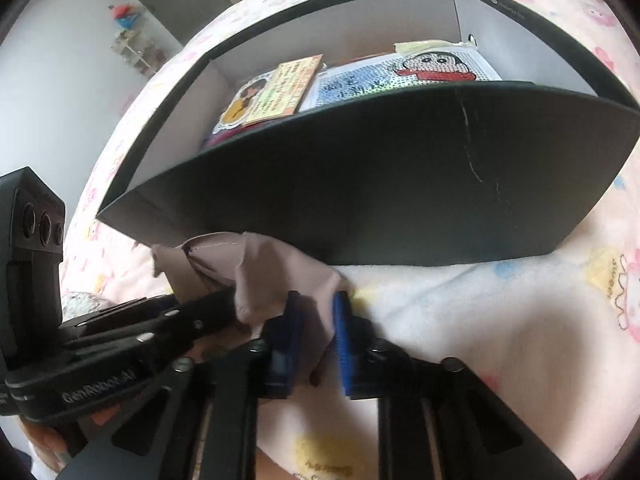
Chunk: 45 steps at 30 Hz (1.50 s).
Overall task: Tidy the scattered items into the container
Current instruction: 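Carry the beige fabric with the left gripper over the box rim, then lower the beige fabric into the box and open the left gripper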
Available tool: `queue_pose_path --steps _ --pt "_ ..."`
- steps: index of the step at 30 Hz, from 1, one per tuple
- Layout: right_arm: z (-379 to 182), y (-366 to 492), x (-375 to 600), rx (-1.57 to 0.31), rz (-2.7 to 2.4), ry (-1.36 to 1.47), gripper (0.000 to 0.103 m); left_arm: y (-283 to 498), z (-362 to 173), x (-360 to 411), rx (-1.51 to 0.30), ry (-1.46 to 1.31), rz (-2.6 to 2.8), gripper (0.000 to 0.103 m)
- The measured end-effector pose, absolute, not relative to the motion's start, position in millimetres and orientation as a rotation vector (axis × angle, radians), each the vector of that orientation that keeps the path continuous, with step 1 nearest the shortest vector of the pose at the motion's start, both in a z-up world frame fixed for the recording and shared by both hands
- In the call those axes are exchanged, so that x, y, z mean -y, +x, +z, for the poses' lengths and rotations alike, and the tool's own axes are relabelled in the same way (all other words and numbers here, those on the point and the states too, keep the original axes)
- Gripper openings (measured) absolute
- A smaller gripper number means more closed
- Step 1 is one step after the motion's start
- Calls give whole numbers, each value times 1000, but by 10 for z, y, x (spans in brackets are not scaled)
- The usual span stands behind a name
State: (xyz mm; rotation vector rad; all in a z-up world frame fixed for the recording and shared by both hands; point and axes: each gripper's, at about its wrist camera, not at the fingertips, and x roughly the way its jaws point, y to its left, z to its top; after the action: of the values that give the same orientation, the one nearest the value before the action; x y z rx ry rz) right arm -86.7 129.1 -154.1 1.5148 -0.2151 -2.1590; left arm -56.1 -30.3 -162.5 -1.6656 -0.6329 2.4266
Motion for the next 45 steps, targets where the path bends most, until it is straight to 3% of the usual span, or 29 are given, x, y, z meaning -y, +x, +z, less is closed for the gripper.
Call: queue_pose_path --steps 4,15,31,38,45 --pt "-1359 -805 -1320 219 -2157 1452 7 -540 -1528 267 632 -1626 2423 17" --pt "-748 -738 -1444 237 -2168 1305 7 -539 -873 78 545 -1457 2497 15" --pt "191 -1582 -1411 79 -2253 1096 7 -1514 174 -3 433 -1163 2624 15" --pt "-32 -2044 -1516 148 -2223 1107 7 -2059 -61 -24 444 -1231 2591 15" --pt "-689 -2322 -1615 201 -2176 1330 7 -2335 -889 -15 482 -1490 2539 15"
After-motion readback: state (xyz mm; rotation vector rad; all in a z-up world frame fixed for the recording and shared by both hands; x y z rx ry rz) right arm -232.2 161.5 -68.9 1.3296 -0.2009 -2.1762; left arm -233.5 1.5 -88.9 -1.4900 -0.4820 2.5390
